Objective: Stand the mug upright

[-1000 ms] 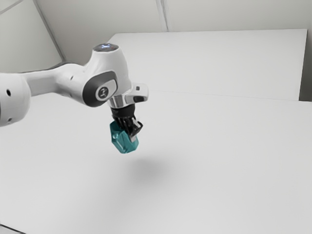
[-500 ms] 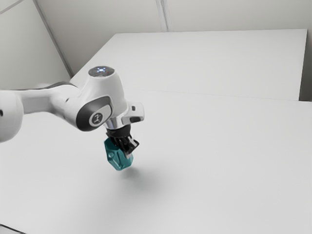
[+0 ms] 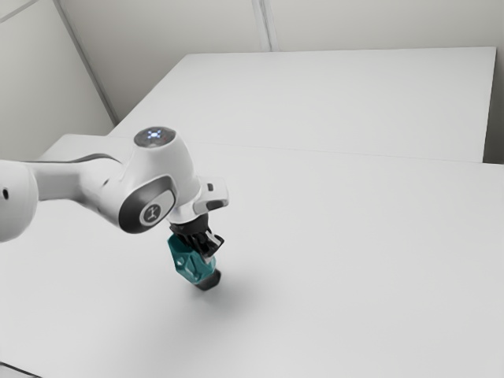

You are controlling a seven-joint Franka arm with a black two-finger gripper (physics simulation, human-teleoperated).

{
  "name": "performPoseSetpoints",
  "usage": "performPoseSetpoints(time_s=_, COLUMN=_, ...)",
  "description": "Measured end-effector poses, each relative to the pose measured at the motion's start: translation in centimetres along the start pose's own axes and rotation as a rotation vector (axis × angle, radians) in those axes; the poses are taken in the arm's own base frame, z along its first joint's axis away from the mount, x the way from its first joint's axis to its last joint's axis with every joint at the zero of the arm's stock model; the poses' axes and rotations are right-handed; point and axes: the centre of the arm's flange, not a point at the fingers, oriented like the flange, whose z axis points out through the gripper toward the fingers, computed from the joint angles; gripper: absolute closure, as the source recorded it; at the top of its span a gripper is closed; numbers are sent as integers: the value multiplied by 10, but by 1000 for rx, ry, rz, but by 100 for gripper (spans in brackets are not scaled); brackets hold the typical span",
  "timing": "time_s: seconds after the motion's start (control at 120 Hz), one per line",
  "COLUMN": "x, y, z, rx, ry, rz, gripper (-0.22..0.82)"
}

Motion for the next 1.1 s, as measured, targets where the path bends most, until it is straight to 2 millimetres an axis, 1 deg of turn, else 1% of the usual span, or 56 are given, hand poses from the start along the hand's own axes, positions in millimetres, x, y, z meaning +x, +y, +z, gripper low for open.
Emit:
performPoseSetpoints(time_s=0.292, x=-2, y=-9, z=10, rx=-3, ry=15, rz=-42, gripper=79)
performPoseSetpoints(time_s=0.567, x=-2, y=-12, z=21, rx=-4, ry=2, rz=-59, gripper=78)
performPoseSetpoints(time_s=0.767, x=-1, y=-13, z=19, rx=-7, ry=8, rz=-61, gripper=61)
performPoseSetpoints(time_s=0.883, x=0, y=-14, z=10, rx=-7, ry=29, rz=-63, gripper=47)
performPoseSetpoints(time_s=1.008, x=0, y=-15, z=-1, rx=-6, ry=52, rz=-65, gripper=29)
performPoseSetpoints(time_s=1.1, x=1, y=-15, z=-9, rx=-6, ry=68, rz=-67, gripper=20)
